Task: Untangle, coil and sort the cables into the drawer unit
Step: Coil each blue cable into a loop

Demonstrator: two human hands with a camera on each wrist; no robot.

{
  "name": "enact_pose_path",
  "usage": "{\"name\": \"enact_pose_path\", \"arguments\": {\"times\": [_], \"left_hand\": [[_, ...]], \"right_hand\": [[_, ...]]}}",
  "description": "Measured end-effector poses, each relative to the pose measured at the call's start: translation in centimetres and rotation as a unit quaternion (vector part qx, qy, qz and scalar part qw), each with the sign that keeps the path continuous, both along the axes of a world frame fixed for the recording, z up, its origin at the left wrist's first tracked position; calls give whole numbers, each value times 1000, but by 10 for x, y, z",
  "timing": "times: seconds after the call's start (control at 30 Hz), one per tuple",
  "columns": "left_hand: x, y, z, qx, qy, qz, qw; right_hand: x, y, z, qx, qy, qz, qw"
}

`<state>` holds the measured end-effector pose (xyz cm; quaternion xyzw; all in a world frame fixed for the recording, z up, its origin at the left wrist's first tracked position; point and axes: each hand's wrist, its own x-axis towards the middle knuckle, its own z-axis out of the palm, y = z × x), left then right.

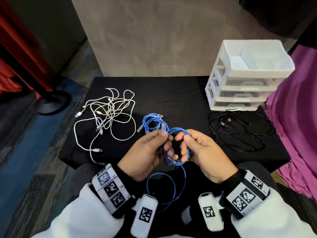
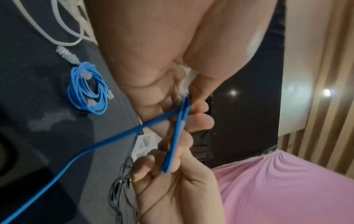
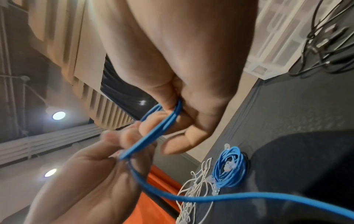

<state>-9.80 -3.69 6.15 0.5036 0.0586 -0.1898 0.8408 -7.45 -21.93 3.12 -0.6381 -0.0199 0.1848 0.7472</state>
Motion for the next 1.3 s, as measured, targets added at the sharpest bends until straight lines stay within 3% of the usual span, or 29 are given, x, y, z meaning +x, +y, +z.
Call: {"name": "enact_pose_path", "arguments": {"times": [0.07, 0.2, 0.27, 0.4, 0.47, 0.53, 0.57, 0.63, 0.73, 0.8, 0.87, 0.97, 1.1, 1.3], "left_hand": [[-2, 0, 9, -59, 33, -60, 996], [-4, -3, 14, -91, 56, -120, 987], [-2, -5, 15, -129, 51, -94, 986], [8, -3, 16, -170, 52, 60, 982], [15, 5, 16, -202, 61, 107, 972], [20, 17, 19, -203, 64, 123, 969], [21, 23, 20, -184, 62, 127, 973], [23, 36, 25, -135, 45, 126, 982], [22, 49, 26, -37, 20, 109, 993], [19, 44, 21, 34, 6, 92, 995], [15, 28, 12, 89, -4, 78, 993], [10, 1, 0, 125, -9, 62, 990], [6, -19, -8, 64, 54, 64, 994], [5, -20, -7, -13, 128, 44, 991]], "right_hand": [[2, -2, 3, 31, 19, 29, 999], [6, 0, 11, 39, 19, 61, 997], [6, 2, 10, 47, 6, 65, 997], [-1, 0, -4, 54, -27, 122, 991], [-7, -3, -10, -52, -101, 206, 972], [-9, -8, -22, -215, -168, 243, 931], [-9, -12, -27, -263, -163, 247, 918], [-5, -24, -32, -283, -101, 230, 926], [3, -43, -19, -116, 69, 122, 983], [12, -44, 1, 71, 199, 47, 976], [19, -37, 16, 172, 254, 2, 952], [20, -14, 28, 155, 185, 23, 970], [11, 14, 23, -31, 17, 27, 999], [-2, 25, 13, -257, -168, 70, 949]]}}
